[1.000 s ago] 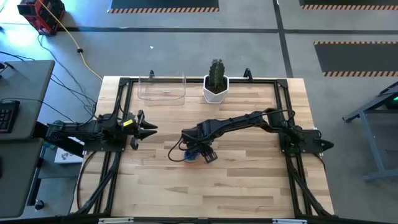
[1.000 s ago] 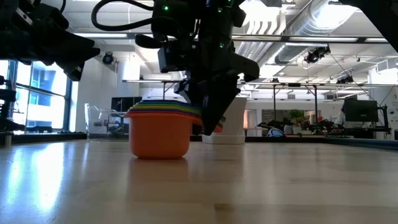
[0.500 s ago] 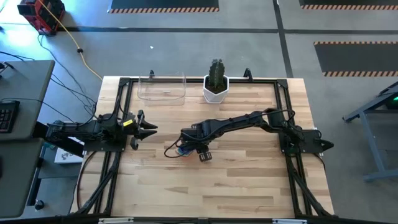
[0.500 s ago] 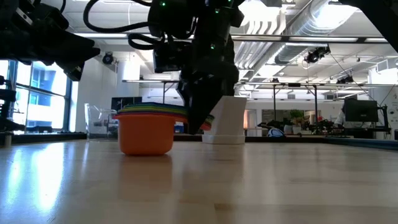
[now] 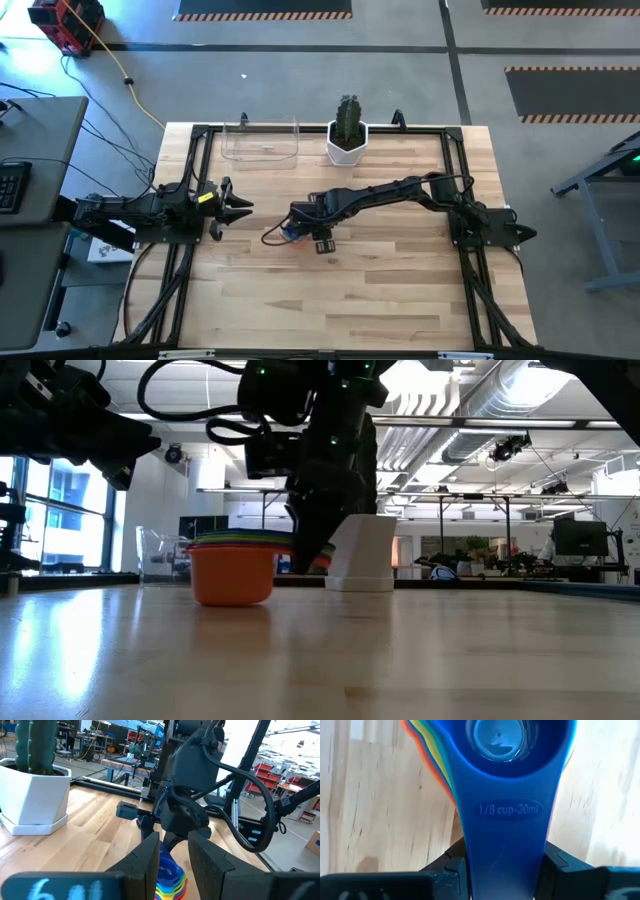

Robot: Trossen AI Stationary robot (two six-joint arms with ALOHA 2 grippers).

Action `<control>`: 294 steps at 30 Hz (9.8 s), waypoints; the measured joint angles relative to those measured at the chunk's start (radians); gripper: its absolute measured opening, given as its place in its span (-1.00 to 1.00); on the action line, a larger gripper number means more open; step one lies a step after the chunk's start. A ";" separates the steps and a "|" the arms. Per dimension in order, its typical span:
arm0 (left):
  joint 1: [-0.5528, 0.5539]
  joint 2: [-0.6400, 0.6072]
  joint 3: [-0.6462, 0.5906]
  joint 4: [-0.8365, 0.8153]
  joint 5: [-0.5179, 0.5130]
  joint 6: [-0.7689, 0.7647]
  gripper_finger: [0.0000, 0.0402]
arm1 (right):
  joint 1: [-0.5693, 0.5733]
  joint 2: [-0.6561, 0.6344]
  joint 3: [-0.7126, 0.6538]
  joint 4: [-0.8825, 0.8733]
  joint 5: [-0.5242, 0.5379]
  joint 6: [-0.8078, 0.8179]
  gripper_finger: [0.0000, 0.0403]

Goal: Nest measuring cups in basket
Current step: Put the stacked measuring cups into the bin

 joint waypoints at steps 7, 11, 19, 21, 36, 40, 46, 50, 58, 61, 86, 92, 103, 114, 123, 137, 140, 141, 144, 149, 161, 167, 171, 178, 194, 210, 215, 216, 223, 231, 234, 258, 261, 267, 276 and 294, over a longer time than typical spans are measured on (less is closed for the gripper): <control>0.000 0.000 0.000 0.000 0.000 0.000 -0.53 | -0.003 0.000 0.000 0.048 0.024 0.023 -0.39; 0.000 0.000 0.000 0.000 0.000 0.000 -0.53 | -0.010 0.000 0.000 0.076 0.017 0.046 -0.39; 0.000 0.000 0.000 0.000 0.000 0.000 -0.53 | -0.037 0.000 0.000 0.122 0.001 0.139 -0.39; 0.000 0.000 0.000 0.000 0.000 0.000 -0.53 | -0.048 0.000 0.000 0.123 0.001 0.167 -0.39; 0.000 0.000 0.000 0.000 0.000 0.000 -0.53 | -0.158 -0.004 0.158 0.110 0.047 0.322 -0.39; 0.000 0.000 0.000 0.000 0.000 0.000 -0.53 | -0.196 -0.004 0.210 0.128 0.051 0.357 -0.39; 0.000 0.000 0.000 0.000 0.000 0.000 -0.53 | -0.241 -0.004 0.295 0.201 0.078 0.387 -0.39; 0.000 0.000 0.000 0.000 0.000 0.000 -0.53 | -0.272 -0.004 0.342 0.231 0.081 0.387 -0.40; 0.000 0.000 0.000 0.000 0.000 0.000 -0.53 | -0.343 -0.004 0.380 0.352 0.072 0.336 -0.40; 0.000 0.000 0.000 0.000 0.000 0.000 -0.53 | -0.373 0.001 0.380 0.415 0.069 0.311 -0.40; 0.000 0.000 0.000 0.001 0.000 0.000 -0.53 | -0.407 0.176 0.380 0.538 0.014 0.238 -0.40; 0.000 0.000 0.000 0.000 0.000 0.000 -0.53 | -0.408 0.195 0.379 0.535 0.016 0.256 -0.40; 0.000 0.000 0.000 0.000 0.000 0.000 -0.53 | -0.414 0.207 0.379 0.450 0.018 0.257 -0.40; 0.000 0.000 0.000 0.000 0.000 0.000 -0.53 | -0.402 0.205 0.435 0.378 0.004 0.211 -0.40; 0.000 0.000 0.000 0.000 0.000 0.000 -0.53 | -0.307 0.185 0.525 0.094 0.068 0.180 -0.40; 0.000 0.000 0.000 0.000 0.000 0.000 -0.53 | -0.153 0.195 0.525 -0.048 0.130 0.334 -0.40; 0.000 0.000 0.000 0.000 0.000 0.000 -0.53 | -0.127 0.214 0.524 -0.065 0.129 0.371 -0.40; 0.000 0.000 0.000 0.000 0.000 0.000 -0.53 | -0.118 0.221 0.524 -0.065 0.130 0.382 -0.40; 0.000 0.000 0.000 0.000 0.000 0.000 -0.53 | -0.094 0.240 0.524 -0.063 0.129 0.413 -0.40; 0.000 0.000 0.000 0.000 0.000 0.000 -0.53 | -0.067 0.284 0.524 -0.052 0.118 0.455 -0.40; 0.000 0.000 0.000 -0.002 0.000 0.000 -0.53 | -0.060 0.314 0.523 -0.061 0.070 0.499 -0.40; 0.000 0.000 -0.001 -0.002 0.000 0.000 -0.53 | -0.060 0.314 0.523 -0.075 0.066 0.518 -0.40; 0.000 0.000 -0.001 -0.002 0.000 0.000 -0.53 | -0.060 0.314 0.523 -0.076 0.066 0.518 -0.37; 0.000 0.000 -0.001 0.000 0.000 0.000 -0.53 | -0.060 0.314 0.523 -0.072 0.048 0.522 -0.35; 0.000 0.000 -0.001 0.000 0.000 0.000 -0.53 | -0.060 0.314 0.523 -0.071 0.047 0.526 -0.17; 0.000 0.000 0.000 0.002 0.000 0.000 -0.53 | -0.060 0.314 0.523 -0.046 0.045 0.517 0.13; 0.000 0.000 0.000 0.002 0.000 0.000 -0.53 | -0.060 0.314 0.523 -0.037 0.003 0.518 0.13; 0.000 0.000 0.000 0.002 0.000 0.000 -0.53 | -0.060 0.313 0.524 -0.037 0.002 0.518 0.13; 0.000 0.000 0.000 0.001 0.000 0.000 -0.53 | -0.060 0.273 0.525 -0.043 0.044 0.513 0.13; 0.000 0.000 0.000 0.001 0.000 0.000 -0.53 | -0.061 0.207 0.525 -0.104 0.055 0.495 0.13; 0.000 0.000 0.000 0.000 0.000 0.000 -0.53 | -0.061 0.175 0.525 -0.122 0.088 0.490 0.13; 0.000 0.000 0.000 0.000 0.000 0.000 -0.53 | -0.099 -0.129 0.524 -0.401 0.295 0.282 0.42; 0.000 0.000 0.000 0.000 0.000 0.000 -0.53 | -0.090 -0.174 0.523 -0.444 0.352 0.273 0.42; 0.000 0.000 0.000 0.000 0.000 0.000 -0.53 | -0.086 -0.395 0.228 -0.284 0.389 0.262 0.42; 0.000 0.000 0.000 0.000 0.000 0.000 -0.53 | -0.086 -0.912 -0.489 0.159 0.365 0.318 0.42; 0.000 0.000 0.000 0.000 0.000 0.000 -0.53 | -0.086 -1.728 -1.338 0.508 0.321 0.474 0.42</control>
